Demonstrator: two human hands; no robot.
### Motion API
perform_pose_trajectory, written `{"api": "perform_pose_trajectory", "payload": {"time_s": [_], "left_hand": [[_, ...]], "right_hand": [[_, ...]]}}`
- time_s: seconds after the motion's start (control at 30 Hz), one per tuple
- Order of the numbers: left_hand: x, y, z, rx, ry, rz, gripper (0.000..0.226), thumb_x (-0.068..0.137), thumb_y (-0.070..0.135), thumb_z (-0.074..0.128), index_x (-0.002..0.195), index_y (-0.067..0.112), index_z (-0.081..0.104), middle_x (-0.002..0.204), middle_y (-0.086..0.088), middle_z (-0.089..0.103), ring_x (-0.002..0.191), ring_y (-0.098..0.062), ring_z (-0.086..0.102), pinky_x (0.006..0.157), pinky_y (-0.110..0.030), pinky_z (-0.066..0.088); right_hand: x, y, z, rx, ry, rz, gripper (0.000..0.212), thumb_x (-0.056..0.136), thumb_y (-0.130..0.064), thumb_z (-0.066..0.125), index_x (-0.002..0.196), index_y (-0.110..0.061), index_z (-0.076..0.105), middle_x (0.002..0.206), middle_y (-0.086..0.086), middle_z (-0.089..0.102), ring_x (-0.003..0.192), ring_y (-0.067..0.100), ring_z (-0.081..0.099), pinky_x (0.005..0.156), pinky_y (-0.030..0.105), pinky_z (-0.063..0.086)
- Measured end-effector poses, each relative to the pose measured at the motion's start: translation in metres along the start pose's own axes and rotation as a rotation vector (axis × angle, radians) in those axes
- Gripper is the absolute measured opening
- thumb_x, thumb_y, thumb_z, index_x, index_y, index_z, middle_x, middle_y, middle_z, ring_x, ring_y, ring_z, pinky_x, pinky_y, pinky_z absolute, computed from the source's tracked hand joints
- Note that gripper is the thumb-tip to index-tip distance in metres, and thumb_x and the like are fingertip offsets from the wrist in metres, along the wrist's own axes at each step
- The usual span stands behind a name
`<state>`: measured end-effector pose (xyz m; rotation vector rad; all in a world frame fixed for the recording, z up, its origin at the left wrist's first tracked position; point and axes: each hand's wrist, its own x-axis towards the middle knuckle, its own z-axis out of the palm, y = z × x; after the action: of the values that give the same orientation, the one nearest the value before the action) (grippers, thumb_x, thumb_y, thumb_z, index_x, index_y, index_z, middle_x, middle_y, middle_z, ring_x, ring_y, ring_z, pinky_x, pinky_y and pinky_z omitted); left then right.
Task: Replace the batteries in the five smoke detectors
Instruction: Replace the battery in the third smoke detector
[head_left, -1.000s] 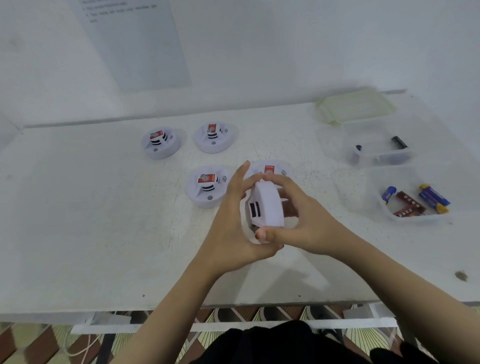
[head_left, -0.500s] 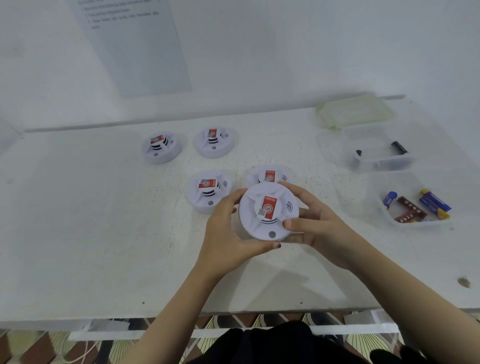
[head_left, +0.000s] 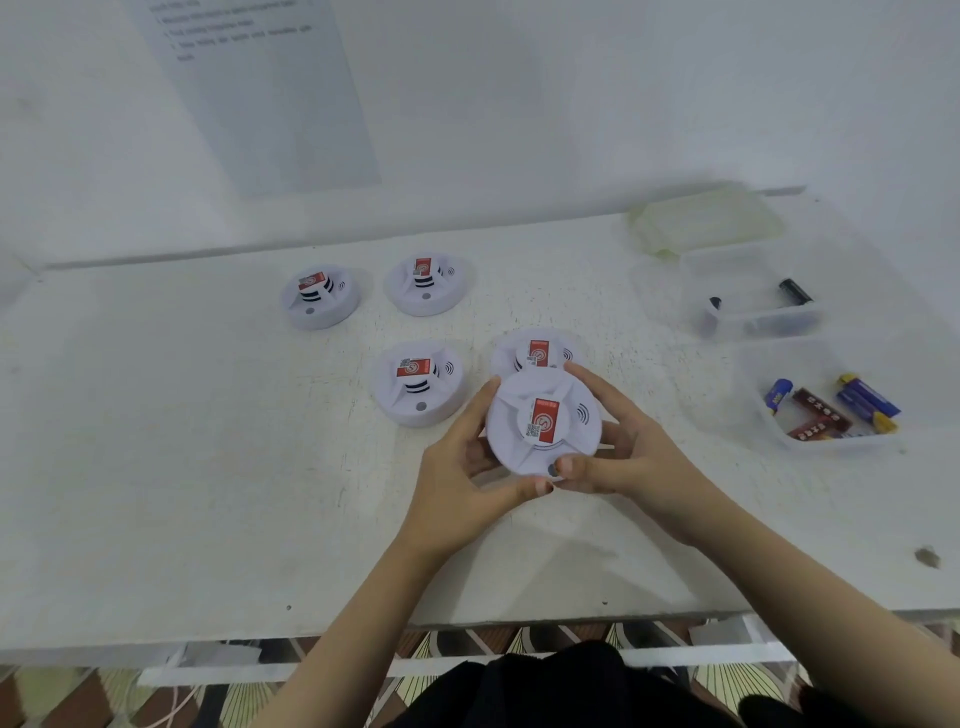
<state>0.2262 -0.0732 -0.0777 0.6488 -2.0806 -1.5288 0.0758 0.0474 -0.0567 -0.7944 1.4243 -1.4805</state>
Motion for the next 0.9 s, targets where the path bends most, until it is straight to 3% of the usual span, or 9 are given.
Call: {"api": "perform_pose_trajectory", "payload": {"time_s": [0.2,0.37,0.47,0.67,0.83,0.9], "left_hand": [[-0.003,-0.001,0.004,-0.048,0.030,-0.010,0.091,0.061,0.034,0.083,0.140,0.036,0.039,0.122,0.016,0.066,0.112,-0.007,0.064,0.084,-0.024,0.056],[-0.007,-0.002,0.005,-0.057,0.027,-0.015,0.084,0.061,0.032,0.084,0.135,0.038,0.045,0.117,0.015,0.069,0.111,-0.009,0.065,0.088,-0.031,0.056],[-0.008,-0.003,0.005,-0.047,0.022,-0.022,0.083,0.060,0.030,0.084,0.131,0.044,0.044,0.115,0.020,0.068,0.110,-0.006,0.064,0.087,-0.027,0.055],[-0.009,-0.005,0.004,-0.060,0.010,-0.041,0.089,0.059,0.028,0.085,0.134,0.043,0.041,0.117,0.020,0.068,0.111,-0.006,0.064,0.087,-0.028,0.055],[-0.009,-0.002,0.004,-0.027,0.008,-0.031,0.086,0.063,0.017,0.086,0.129,0.048,0.041,0.113,0.025,0.068,0.109,-0.003,0.064,0.083,-0.021,0.054],[-0.010,-0.002,0.004,-0.027,0.005,-0.030,0.086,0.062,0.023,0.087,0.132,0.045,0.041,0.116,0.023,0.067,0.110,-0.004,0.064,0.084,-0.023,0.055]], "right_hand": [[-0.002,0.005,0.001,-0.026,-0.015,-0.035,0.080,0.071,0.004,0.076,0.131,-0.039,0.046,0.114,-0.004,0.068,0.105,0.018,0.064,0.078,0.032,0.056],[-0.004,0.009,0.001,-0.005,-0.034,-0.052,0.078,0.070,0.005,0.075,0.133,-0.031,0.047,0.116,0.003,0.067,0.107,0.022,0.063,0.080,0.041,0.057],[-0.005,0.011,0.002,-0.010,-0.032,-0.067,0.075,0.068,0.000,0.074,0.131,-0.032,0.049,0.117,0.003,0.066,0.107,0.023,0.063,0.080,0.043,0.057],[-0.007,0.012,0.003,0.008,-0.038,-0.076,0.073,0.070,0.006,0.073,0.128,-0.033,0.050,0.114,0.002,0.068,0.104,0.021,0.065,0.076,0.034,0.057],[-0.009,0.011,0.005,-0.013,-0.026,-0.094,0.071,0.067,-0.002,0.073,0.125,-0.036,0.051,0.113,-0.003,0.068,0.103,0.016,0.065,0.073,0.028,0.056],[-0.009,0.011,0.006,-0.020,-0.025,-0.101,0.071,0.067,-0.003,0.074,0.125,-0.036,0.051,0.115,-0.003,0.067,0.105,0.016,0.065,0.075,0.029,0.056]]}}
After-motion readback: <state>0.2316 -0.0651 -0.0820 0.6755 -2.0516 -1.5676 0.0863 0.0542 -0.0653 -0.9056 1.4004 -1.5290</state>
